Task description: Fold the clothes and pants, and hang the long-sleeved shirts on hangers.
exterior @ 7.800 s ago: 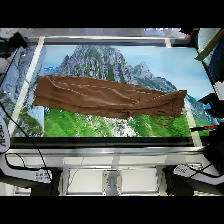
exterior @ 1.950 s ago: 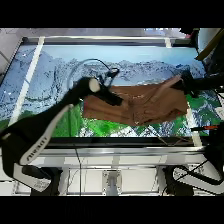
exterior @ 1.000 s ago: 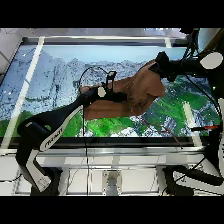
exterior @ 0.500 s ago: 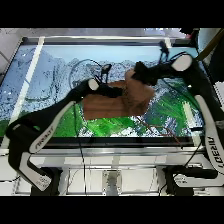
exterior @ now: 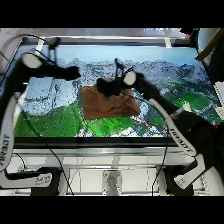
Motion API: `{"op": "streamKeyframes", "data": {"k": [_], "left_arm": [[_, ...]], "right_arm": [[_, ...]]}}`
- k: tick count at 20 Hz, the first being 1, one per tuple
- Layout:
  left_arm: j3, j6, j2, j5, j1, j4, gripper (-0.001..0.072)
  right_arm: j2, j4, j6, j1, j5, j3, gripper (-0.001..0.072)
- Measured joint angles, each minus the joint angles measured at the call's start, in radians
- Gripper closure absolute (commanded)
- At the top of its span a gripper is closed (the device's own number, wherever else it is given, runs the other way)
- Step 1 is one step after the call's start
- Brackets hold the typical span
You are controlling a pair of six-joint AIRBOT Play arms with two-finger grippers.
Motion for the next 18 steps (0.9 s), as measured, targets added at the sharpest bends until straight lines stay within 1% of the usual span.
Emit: {"op": "streamKeyframes", "data": {"k": [3, 5, 6, 7, 8, 10, 12, 13, 14, 15, 16, 18], "left_arm": [[0.000, 0.001, 0.061, -0.043, 0.087, 0.003, 0.0696], [0.000, 0.002, 0.082, -0.061, 0.117, 0.005, 0.0696], [-0.001, 0.002, 0.089, -0.070, 0.125, 0.005, 0.0697], [-0.001, 0.002, 0.093, -0.079, 0.131, 0.004, 0.0696], [-0.001, 0.002, 0.097, -0.086, 0.136, 0.005, 0.0696], [-0.001, 0.002, 0.101, -0.094, 0.143, 0.005, 0.0696], [-0.001, 0.002, 0.104, -0.098, 0.145, 0.005, 0.0696], [-0.001, 0.002, 0.104, -0.100, 0.146, 0.005, 0.0696], [-0.001, 0.002, 0.105, -0.102, 0.147, 0.005, 0.0696], [-0.001, 0.002, 0.105, -0.104, 0.148, 0.004, 0.0696], [-0.001, 0.002, 0.105, -0.104, 0.148, 0.004, 0.0696], [-0.001, 0.002, 0.105, -0.105, 0.148, 0.002, 0.0696]], "right_arm": [[-0.034, 0.009, -0.013, 0.044, -0.035, 0.067, 0.0207], [-0.034, -0.019, -0.060, 0.031, 0.012, 0.146, 0.0207], [-0.027, -0.059, -0.081, 0.013, 0.064, 0.187, 0.0206], [-0.015, -0.123, -0.098, -0.015, 0.140, 0.229, 0.0184], [-0.002, -0.192, -0.109, -0.050, 0.226, 0.261, 0.0118], [0.021, -0.327, -0.128, -0.144, 0.420, 0.298, 0.0112], [0.027, -0.361, -0.161, -0.266, 0.581, 0.299, 0.0112], [0.023, -0.327, -0.177, -0.338, 0.633, 0.286, 0.0111], [0.011, -0.259, -0.194, -0.413, 0.665, 0.270, 0.0094], [-0.006, -0.183, -0.208, -0.483, 0.678, 0.255, 0.0093], [-0.026, -0.106, -0.218, -0.546, 0.681, 0.242, 0.0016], [-0.079, 0.024, -0.240, -0.649, 0.677, 0.225, 0.0014]]}}
